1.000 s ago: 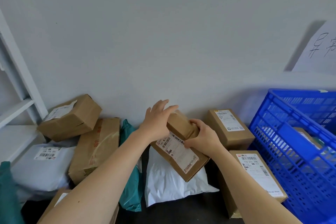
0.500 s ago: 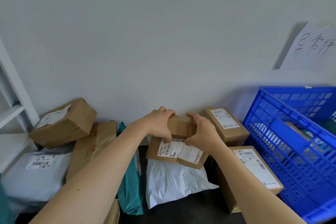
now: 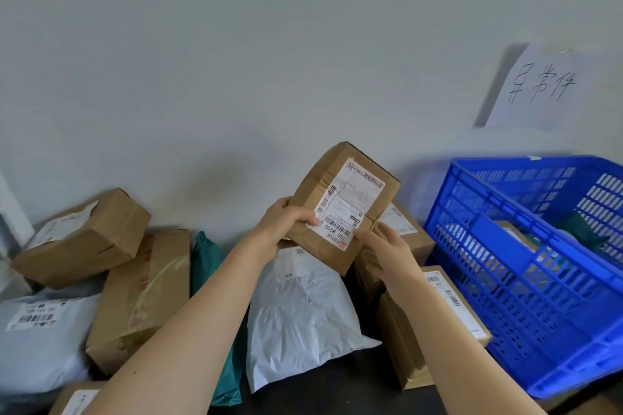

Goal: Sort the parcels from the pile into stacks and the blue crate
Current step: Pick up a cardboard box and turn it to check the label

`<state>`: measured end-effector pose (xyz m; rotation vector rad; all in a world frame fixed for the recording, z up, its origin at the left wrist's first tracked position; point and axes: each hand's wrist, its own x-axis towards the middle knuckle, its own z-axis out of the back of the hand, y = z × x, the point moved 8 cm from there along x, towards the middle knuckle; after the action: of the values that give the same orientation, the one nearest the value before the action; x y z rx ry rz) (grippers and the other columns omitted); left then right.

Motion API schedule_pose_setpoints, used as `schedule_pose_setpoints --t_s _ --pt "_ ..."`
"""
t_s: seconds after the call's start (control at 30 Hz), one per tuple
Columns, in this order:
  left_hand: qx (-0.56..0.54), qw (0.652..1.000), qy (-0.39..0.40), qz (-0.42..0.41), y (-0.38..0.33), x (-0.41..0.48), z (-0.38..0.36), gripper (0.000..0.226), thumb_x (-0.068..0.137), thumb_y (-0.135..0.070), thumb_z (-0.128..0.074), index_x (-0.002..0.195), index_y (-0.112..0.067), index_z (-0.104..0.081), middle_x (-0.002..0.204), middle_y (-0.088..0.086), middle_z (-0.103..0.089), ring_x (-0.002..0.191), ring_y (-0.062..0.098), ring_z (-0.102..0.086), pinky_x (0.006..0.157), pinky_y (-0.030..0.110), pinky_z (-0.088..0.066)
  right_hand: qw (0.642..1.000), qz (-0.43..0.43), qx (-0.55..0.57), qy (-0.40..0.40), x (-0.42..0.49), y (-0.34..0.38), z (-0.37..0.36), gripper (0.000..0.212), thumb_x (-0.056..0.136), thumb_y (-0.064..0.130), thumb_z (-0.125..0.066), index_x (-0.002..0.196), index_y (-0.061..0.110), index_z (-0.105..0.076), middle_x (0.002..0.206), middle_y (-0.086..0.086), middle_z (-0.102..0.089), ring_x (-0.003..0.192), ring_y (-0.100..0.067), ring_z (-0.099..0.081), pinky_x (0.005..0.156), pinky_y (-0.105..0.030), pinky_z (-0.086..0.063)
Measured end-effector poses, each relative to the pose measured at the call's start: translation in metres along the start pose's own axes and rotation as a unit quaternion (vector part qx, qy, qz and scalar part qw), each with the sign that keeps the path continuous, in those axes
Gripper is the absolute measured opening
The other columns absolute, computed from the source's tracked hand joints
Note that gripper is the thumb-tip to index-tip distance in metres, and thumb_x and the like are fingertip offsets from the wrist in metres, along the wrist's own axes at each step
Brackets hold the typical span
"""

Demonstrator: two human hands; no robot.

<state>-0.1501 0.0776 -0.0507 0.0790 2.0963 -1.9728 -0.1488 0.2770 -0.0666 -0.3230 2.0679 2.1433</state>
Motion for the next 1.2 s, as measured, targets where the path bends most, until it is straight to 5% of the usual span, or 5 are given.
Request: schedule_pose_setpoints --t_s 0.3,0.6,0.77,0.97,1.2 --pt "0.004 0.999 0.05 -0.009 -0.012 -0.01 -0.093 0.049 0.084 -0.039 -0.066 0.125 -0.021 -0.046 0.114 0.001 -0.064 0.106 0.016 -0.055 0.093 0.035 -0.041 0.994 0.076 0.072 0.018 0.004 0.038 0.064 0.032 0.089 0.022 -0.066 0.12 0.027 -0.058 0.109 0.002 -0.071 0.095 -0.015 -0.069 0.072 -0.028 -0.056" --pt "0.076 0.992 0.028 -0.101 -0.053 0.001 -0.234 0.114 0.042 -0.1 -0.048 0.134 -0.034 -0.05 0.132 -0.007 -0.06 0.122 0.019 -0.055 0.108 0.047 -0.037 0.985 0.157 0.061 -0.03 0.007 0.094 0.198 0.031 0.092 0.029 -0.062 0.123 0.031 -0.058 0.107 0.009 -0.071 0.096 -0.011 -0.067 0.069 -0.027 -0.05" --pt "0.064 0.988 0.006 -0.142 -0.081 -0.015 -0.313 0.062 0.083 -0.068 -0.051 0.123 -0.02 -0.055 0.119 -0.004 -0.063 0.111 0.015 -0.057 0.091 0.031 -0.041 0.977 0.204 0.024 -0.058 0.013 0.118 0.274 0.032 0.092 0.031 -0.059 0.124 0.031 -0.056 0.107 0.011 -0.068 0.101 -0.01 -0.064 0.092 -0.036 -0.052" --pt "0.052 0.986 0.033 -0.157 -0.092 0.003 -0.396 0.018 0.09 -0.044 -0.059 0.097 -0.028 -0.057 0.102 -0.008 -0.069 0.095 0.009 -0.065 0.08 0.025 -0.05 0.966 0.238 0.017 -0.1 0.021 0.141 0.358 0.021 0.093 0.025 -0.057 0.113 0.031 -0.059 0.101 0.013 -0.069 0.092 -0.005 -0.065 0.076 -0.023 -0.051" --pt "0.037 0.989 0.092 -0.105 -0.085 0.041 -0.462 0.043 0.087 -0.044 -0.062 0.124 -0.021 -0.057 0.108 -0.005 -0.071 0.095 0.008 -0.067 0.08 0.024 -0.053 0.961 0.233 -0.018 -0.145 0.05 0.144 0.418 0.014 0.09 0.026 -0.059 0.099 0.036 -0.061 0.095 0.013 -0.069 0.089 -0.007 -0.065 0.075 -0.028 -0.053"
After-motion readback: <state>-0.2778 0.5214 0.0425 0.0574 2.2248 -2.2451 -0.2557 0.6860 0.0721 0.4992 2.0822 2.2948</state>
